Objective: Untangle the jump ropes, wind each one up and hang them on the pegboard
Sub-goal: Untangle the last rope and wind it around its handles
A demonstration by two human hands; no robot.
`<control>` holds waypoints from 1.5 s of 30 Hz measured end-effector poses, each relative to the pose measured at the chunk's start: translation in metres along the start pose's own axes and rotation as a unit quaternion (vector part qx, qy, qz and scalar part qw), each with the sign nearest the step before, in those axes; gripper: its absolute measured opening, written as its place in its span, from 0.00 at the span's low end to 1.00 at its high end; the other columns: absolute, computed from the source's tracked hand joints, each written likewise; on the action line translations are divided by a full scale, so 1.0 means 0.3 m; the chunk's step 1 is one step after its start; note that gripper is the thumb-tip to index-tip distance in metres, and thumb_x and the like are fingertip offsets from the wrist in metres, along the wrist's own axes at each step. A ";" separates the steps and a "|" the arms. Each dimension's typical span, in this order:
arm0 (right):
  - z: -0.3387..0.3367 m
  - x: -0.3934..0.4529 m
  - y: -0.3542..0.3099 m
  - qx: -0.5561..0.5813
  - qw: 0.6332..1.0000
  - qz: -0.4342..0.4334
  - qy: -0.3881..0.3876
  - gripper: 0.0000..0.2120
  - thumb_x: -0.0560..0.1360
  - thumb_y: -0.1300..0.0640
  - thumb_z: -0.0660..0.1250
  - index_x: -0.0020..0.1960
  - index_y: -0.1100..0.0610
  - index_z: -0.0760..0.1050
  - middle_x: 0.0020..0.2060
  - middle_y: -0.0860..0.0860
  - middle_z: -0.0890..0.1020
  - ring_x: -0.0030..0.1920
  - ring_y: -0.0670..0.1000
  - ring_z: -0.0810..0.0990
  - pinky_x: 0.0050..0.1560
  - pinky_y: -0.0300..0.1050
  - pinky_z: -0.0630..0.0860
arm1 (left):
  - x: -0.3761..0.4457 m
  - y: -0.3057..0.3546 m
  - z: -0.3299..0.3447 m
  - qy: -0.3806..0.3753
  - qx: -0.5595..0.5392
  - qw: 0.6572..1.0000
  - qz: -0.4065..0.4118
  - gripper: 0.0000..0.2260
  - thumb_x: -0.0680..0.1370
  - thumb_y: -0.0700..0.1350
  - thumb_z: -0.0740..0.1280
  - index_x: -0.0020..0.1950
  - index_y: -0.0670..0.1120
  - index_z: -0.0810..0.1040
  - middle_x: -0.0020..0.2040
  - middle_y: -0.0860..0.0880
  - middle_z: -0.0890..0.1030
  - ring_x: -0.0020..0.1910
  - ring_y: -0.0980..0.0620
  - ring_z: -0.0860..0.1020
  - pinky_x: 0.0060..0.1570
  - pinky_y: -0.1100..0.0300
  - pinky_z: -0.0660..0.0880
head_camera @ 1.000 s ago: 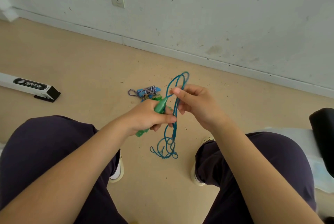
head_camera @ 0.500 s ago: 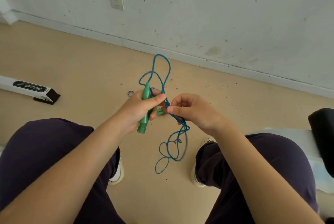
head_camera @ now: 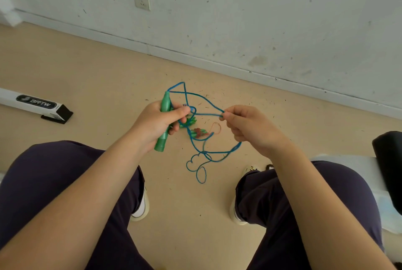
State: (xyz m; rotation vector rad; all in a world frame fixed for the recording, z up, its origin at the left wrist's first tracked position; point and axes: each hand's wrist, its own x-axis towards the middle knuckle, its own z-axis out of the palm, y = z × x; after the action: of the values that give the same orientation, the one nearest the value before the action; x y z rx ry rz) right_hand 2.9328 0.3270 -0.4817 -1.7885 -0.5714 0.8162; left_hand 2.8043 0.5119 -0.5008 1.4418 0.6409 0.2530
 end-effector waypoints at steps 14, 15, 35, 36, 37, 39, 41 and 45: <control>0.018 -0.032 -0.016 -0.082 0.993 0.019 -0.081 0.14 0.79 0.53 0.67 0.53 0.66 0.79 0.21 0.40 0.73 0.26 0.48 0.62 0.29 0.41 0.63 | -0.019 0.006 0.005 -0.066 0.042 0.997 -0.010 0.03 0.75 0.41 0.73 0.43 0.45 0.80 0.37 0.49 0.84 0.36 0.53 0.79 0.41 0.59 0.76; 0.016 -0.033 -0.017 -0.087 0.993 0.015 -0.082 0.13 0.80 0.55 0.66 0.52 0.65 0.79 0.20 0.39 0.72 0.26 0.47 0.61 0.29 0.40 0.62 | -0.018 0.005 0.006 -0.061 0.044 0.997 -0.014 0.03 0.75 0.41 0.73 0.43 0.45 0.81 0.37 0.50 0.84 0.36 0.53 0.79 0.42 0.59 0.76; 0.014 0.006 0.003 -0.015 0.997 -0.072 0.015 0.16 0.82 0.55 0.61 0.37 0.57 0.75 0.23 0.45 0.69 0.26 0.46 0.66 0.33 0.39 0.65 | -0.036 -0.020 0.036 -0.233 0.197 0.951 0.039 0.11 0.81 0.47 0.66 0.42 0.44 0.81 0.32 0.46 0.81 0.36 0.50 0.78 0.48 0.55 0.77; 0.000 0.010 0.002 0.006 0.997 -0.062 0.041 0.17 0.82 0.54 0.62 0.36 0.57 0.75 0.23 0.46 0.67 0.26 0.47 0.63 0.33 0.41 0.62 | -0.034 -0.013 0.028 -0.220 0.190 0.956 0.040 0.11 0.82 0.46 0.65 0.42 0.45 0.81 0.31 0.47 0.79 0.35 0.51 0.77 0.45 0.58 0.75; -0.013 0.011 0.000 0.012 0.997 -0.052 0.059 0.18 0.82 0.53 0.62 0.35 0.56 0.76 0.24 0.47 0.65 0.27 0.48 0.61 0.32 0.43 0.60 | -0.031 -0.009 0.020 -0.207 0.182 0.960 0.046 0.10 0.82 0.44 0.65 0.42 0.45 0.81 0.31 0.48 0.79 0.34 0.52 0.77 0.43 0.61 0.75; -0.024 0.006 -0.006 -0.020 0.998 -0.039 0.054 0.17 0.80 0.49 0.64 0.37 0.58 0.78 0.24 0.50 0.66 0.27 0.49 0.62 0.33 0.45 0.61 | -0.025 -0.009 0.008 -0.187 0.158 0.968 0.058 0.09 0.82 0.41 0.65 0.44 0.43 0.81 0.32 0.49 0.79 0.33 0.53 0.78 0.42 0.63 0.76; -0.007 -0.008 -0.008 -0.049 0.998 -0.035 -0.003 0.16 0.78 0.47 0.67 0.43 0.60 0.80 0.25 0.52 0.71 0.27 0.51 0.68 0.33 0.44 0.67 | -0.031 -0.012 0.017 -0.186 0.136 0.971 0.062 0.08 0.81 0.40 0.66 0.46 0.42 0.83 0.33 0.47 0.81 0.33 0.52 0.79 0.40 0.62 0.77; 0.058 -0.019 0.006 -0.112 0.990 -0.021 -0.085 0.11 0.76 0.51 0.71 0.47 0.60 0.80 0.28 0.47 0.75 0.31 0.50 0.71 0.35 0.43 0.70 | -0.040 -0.029 0.045 -0.209 0.177 0.960 0.053 0.04 0.79 0.40 0.70 0.48 0.40 0.84 0.36 0.46 0.84 0.33 0.52 0.81 0.36 0.64 0.75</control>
State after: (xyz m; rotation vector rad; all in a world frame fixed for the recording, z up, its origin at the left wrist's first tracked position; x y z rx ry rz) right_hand 2.9161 0.3331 -0.4857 -1.9131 -0.8374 0.9101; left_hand 2.8001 0.4932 -0.5060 1.8085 0.2681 -0.0938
